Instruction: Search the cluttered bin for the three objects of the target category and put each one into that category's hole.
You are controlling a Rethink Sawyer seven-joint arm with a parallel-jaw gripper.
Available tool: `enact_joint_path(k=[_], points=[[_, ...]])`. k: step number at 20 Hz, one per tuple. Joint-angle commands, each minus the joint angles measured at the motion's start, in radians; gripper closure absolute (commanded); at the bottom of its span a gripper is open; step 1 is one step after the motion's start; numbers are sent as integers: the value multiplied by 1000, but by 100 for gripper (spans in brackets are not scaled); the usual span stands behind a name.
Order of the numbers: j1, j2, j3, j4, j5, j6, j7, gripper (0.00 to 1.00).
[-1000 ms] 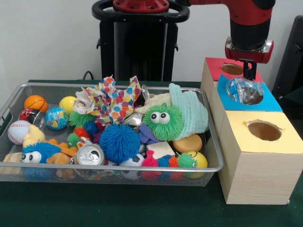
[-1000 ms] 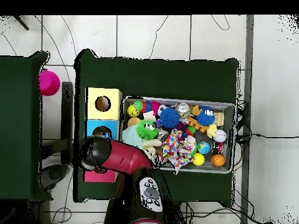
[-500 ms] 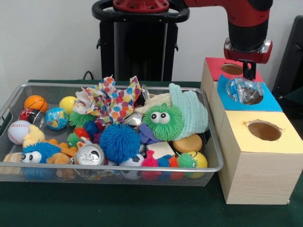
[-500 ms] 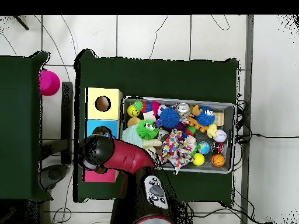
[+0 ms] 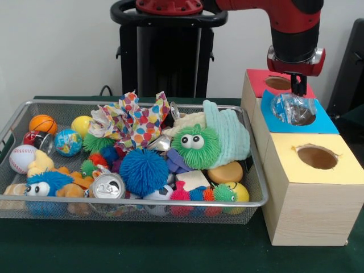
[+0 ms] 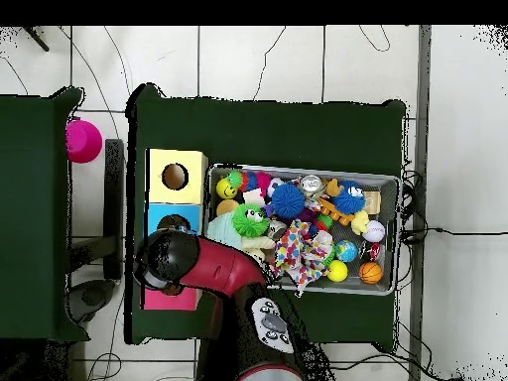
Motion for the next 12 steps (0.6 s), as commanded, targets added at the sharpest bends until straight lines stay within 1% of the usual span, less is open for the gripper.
enact_joint_path(k=[1, 7, 9, 12], points=[[-46, 30, -88, -54, -30, -395, 227, 100], [-44, -5, -100, -45, -17, -349, 225, 100], [-26, -25, -131, -54, -20, -308, 229, 100], [19, -80, -206, -73, -37, -161, 243, 100]])
